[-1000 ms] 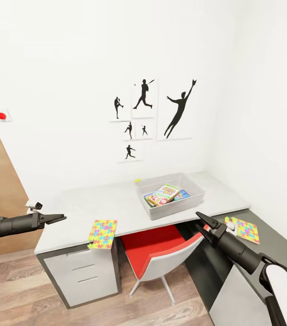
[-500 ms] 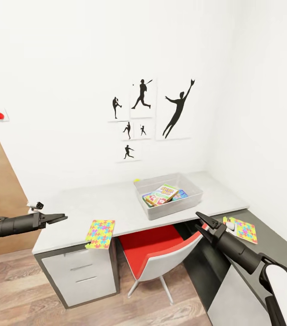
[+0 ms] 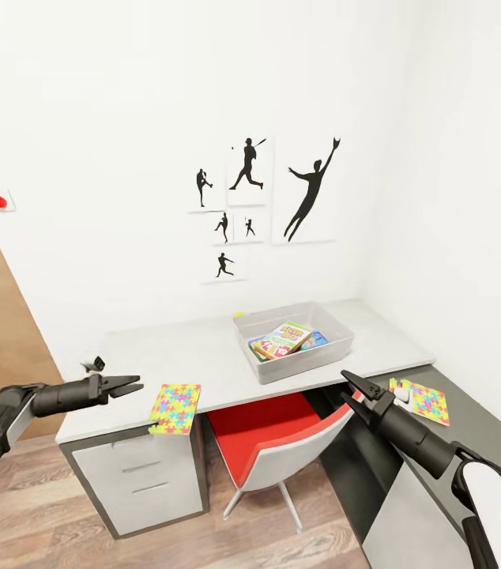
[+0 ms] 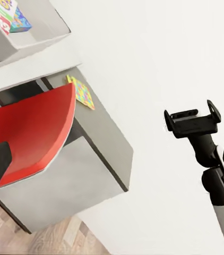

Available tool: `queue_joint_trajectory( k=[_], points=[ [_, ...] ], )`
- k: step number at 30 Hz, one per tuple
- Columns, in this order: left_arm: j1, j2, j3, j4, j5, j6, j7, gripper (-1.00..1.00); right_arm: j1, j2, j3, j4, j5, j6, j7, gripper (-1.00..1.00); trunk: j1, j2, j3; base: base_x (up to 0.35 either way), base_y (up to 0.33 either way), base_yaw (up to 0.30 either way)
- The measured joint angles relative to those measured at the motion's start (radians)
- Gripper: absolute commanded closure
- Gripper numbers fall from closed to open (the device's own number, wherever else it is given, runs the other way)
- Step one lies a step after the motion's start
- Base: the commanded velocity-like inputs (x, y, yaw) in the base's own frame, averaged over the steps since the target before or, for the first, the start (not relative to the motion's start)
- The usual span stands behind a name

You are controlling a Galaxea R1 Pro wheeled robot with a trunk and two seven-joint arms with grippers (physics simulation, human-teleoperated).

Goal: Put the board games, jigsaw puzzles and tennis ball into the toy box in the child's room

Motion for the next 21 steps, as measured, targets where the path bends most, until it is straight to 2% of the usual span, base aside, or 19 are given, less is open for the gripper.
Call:
queue_joint_trajectory(
  k=[6,10,15,21],
  points=[
    [0.0,-0.007,0.007,0.023,0.002,0.019,0.027,-1.0,0.0,-0.004,0.001,0.0,0.001,-0.041,0.002,-1.0,0.0,0.0,0.0,0.0,0.0,0.0],
    [0.0,-0.009,0.008,0.027,0.001,0.032,0.032,-1.0,0.0,-0.003,0.007,0.001,0.009,-0.05,0.002,-1.0,0.015,-0.028,-0.012,0.0,0.0,0.0],
    [0.0,-0.011,0.007,0.03,0.0,0.065,0.044,-1.0,0.0,-0.001,0.018,0.002,0.069,-0.053,0.003,-1.0,0.034,-0.063,-0.028,0.0,0.0,0.0],
    [0.0,-0.031,0.007,0.031,-0.001,0.098,0.117,-1.0,0.0,-0.005,0.015,0.001,0.089,-0.053,0.032,-1.0,0.058,-0.105,-0.047,0.0,0.0,0.0]
  ],
)
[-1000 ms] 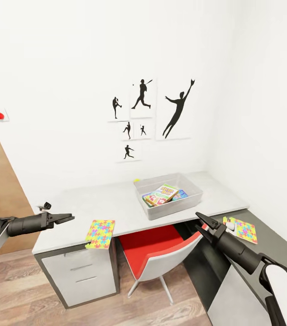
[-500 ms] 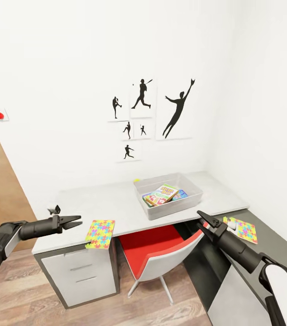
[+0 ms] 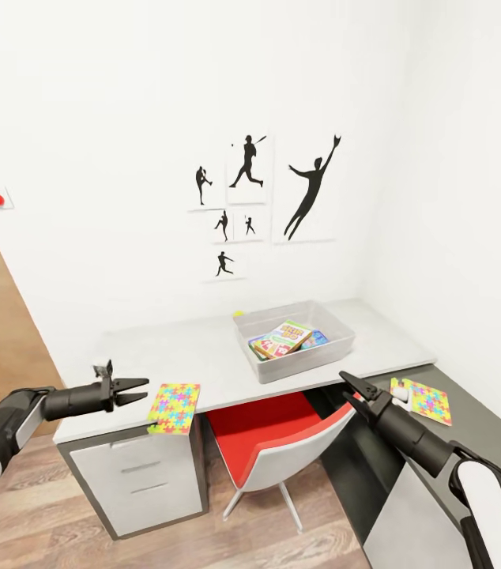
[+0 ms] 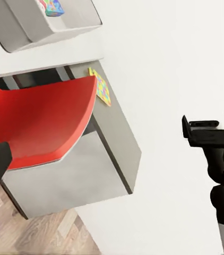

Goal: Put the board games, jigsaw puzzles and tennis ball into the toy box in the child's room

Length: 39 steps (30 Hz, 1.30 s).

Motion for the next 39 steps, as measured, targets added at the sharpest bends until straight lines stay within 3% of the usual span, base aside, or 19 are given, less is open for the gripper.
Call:
queue_joint_trajectory(
  k=[6,22,24,34,39],
  points=[
    [0.0,-0.021,0.001,0.001,0.002,0.008,0.062,-1.0,0.0,-0.001,-0.003,0.0,0.005,0.0,0.036,-1.0,0.023,-0.042,-0.019,0.0,0.0,0.0],
    [0.0,-0.035,0.002,0.002,0.003,0.008,0.069,-1.0,0.0,-0.003,-0.02,-0.004,0.007,0.001,0.102,-1.0,0.084,-0.155,-0.069,0.0,0.0,0.0],
    [0.0,-0.036,0.002,0.002,0.003,0.008,0.069,-1.0,0.0,-0.003,-0.036,-0.005,0.008,0.005,0.181,-1.0,0.092,-0.169,-0.076,0.0,0.0,0.0],
    [0.0,-0.035,0.002,0.002,0.003,0.009,0.068,-1.0,0.025,-0.003,-0.06,-0.005,0.008,0.031,0.379,-1.0,0.131,-0.239,-0.107,0.0,0.0,0.0],
    [0.0,-0.035,0.002,0.002,0.003,0.009,0.068,-1.0,0.038,-0.002,-0.108,-0.005,0.007,0.073,0.499,-1.0,0.15,-0.274,-0.123,0.0,0.0,0.0]
  ],
)
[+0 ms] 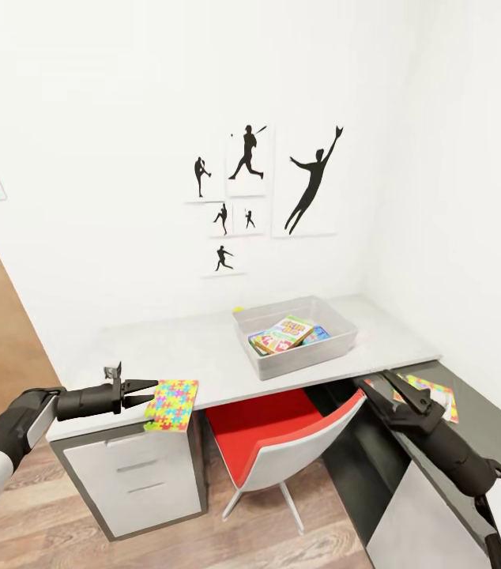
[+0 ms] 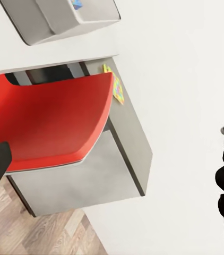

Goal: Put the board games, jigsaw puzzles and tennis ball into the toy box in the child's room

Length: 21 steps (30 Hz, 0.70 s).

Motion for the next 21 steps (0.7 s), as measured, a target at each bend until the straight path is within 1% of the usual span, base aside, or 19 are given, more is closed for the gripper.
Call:
queue_joint_trajectory(
  k=[4,11,13,15,18,21],
  points=[
    [0.0,-0.001,-0.001,0.0,0.0,0.0,0.0,-1.0,0.002,0.0,-0.023,0.0,0.0,0.007,0.025,-1.0,0.015,-0.028,-0.013,0.0,0.0,0.0],
    [0.0,-0.001,-0.001,0.0,0.0,0.003,0.0,-1.0,0.003,0.001,-0.031,0.0,0.002,0.007,0.033,-1.0,0.042,-0.077,-0.035,0.0,0.0,0.0],
    [0.0,0.0,-0.001,0.0,0.0,0.014,0.0,-1.0,0.003,0.001,-0.032,0.0,0.002,0.006,0.033,-1.0,0.05,-0.091,-0.041,0.0,0.0,0.0],
    [0.0,0.001,-0.001,0.0,-0.001,0.039,0.0,-1.0,0.003,0.001,-0.031,0.0,0.002,0.005,0.033,-1.0,0.058,-0.105,-0.047,0.0,0.0,0.0],
    [-0.001,0.009,-0.001,0.0,-0.003,0.084,0.0,-1.0,0.003,0.002,-0.031,0.0,0.003,0.002,0.032,-1.0,0.069,-0.126,-0.057,0.0,0.0,0.0],
    [-0.001,0.013,-0.002,0.0,-0.003,0.101,-0.001,-1.0,0.003,0.002,-0.031,0.0,0.008,0.0,0.03,-1.0,0.081,-0.147,-0.066,0.0,0.0,0.0]
  ],
)
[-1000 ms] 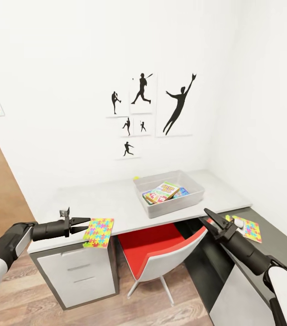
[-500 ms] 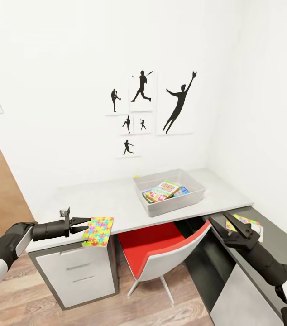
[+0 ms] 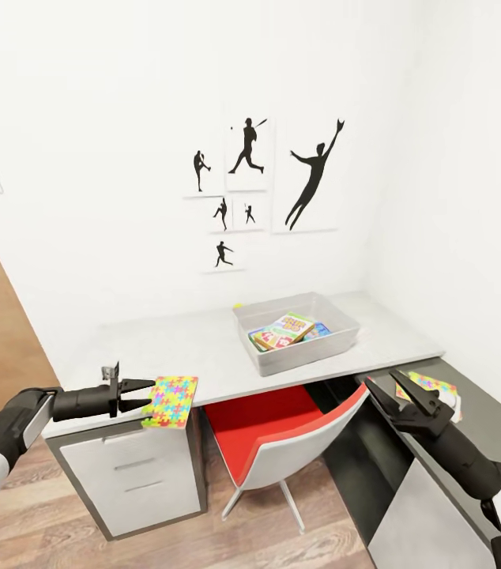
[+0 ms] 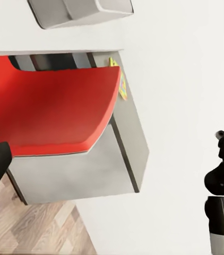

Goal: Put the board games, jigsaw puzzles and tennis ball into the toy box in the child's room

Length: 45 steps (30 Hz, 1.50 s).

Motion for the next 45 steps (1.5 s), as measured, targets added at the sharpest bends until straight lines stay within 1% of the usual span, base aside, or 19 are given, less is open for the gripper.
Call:
queue_joint_trajectory(
  k=[5,9,20,38,40,45],
  points=[
    [0.0,-0.003,-0.003,0.0,0.0,0.018,0.001,-1.0,0.0,-0.001,-0.001,0.0,0.003,-0.001,-0.001,-1.0,0.019,-0.035,-0.016,0.0,0.0,0.0],
    [0.0,0.0,-0.002,0.0,-0.001,0.023,0.001,-1.0,0.0,0.0,-0.001,0.0,0.003,-0.002,-0.002,-1.0,0.035,-0.063,-0.028,0.0,0.0,0.0],
    [0.0,0.003,-0.001,0.001,-0.001,0.023,0.002,-1.0,0.0,0.0,-0.001,0.0,0.003,-0.004,-0.038,-1.0,0.077,-0.14,-0.063,0.0,0.0,0.0],
    [0.0,0.004,-0.002,0.003,-0.001,0.023,0.006,-1.0,0.0,-0.001,-0.001,0.002,0.003,-0.005,-0.045,-1.0,0.146,-0.266,-0.119,0.0,0.0,0.0],
    [-0.001,0.007,-0.001,0.003,-0.001,0.024,0.006,-1.0,0.0,-0.001,-0.001,0.002,0.003,-0.006,-0.045,-1.0,0.153,-0.28,-0.126,0.0,0.0,0.0],
    [-0.001,0.033,0.001,0.003,-0.001,0.048,0.004,-1.0,0.0,-0.001,-0.002,0.002,0.003,-0.006,-0.046,-1.0,0.173,-0.315,-0.141,0.0,0.0,0.0]
  ],
)
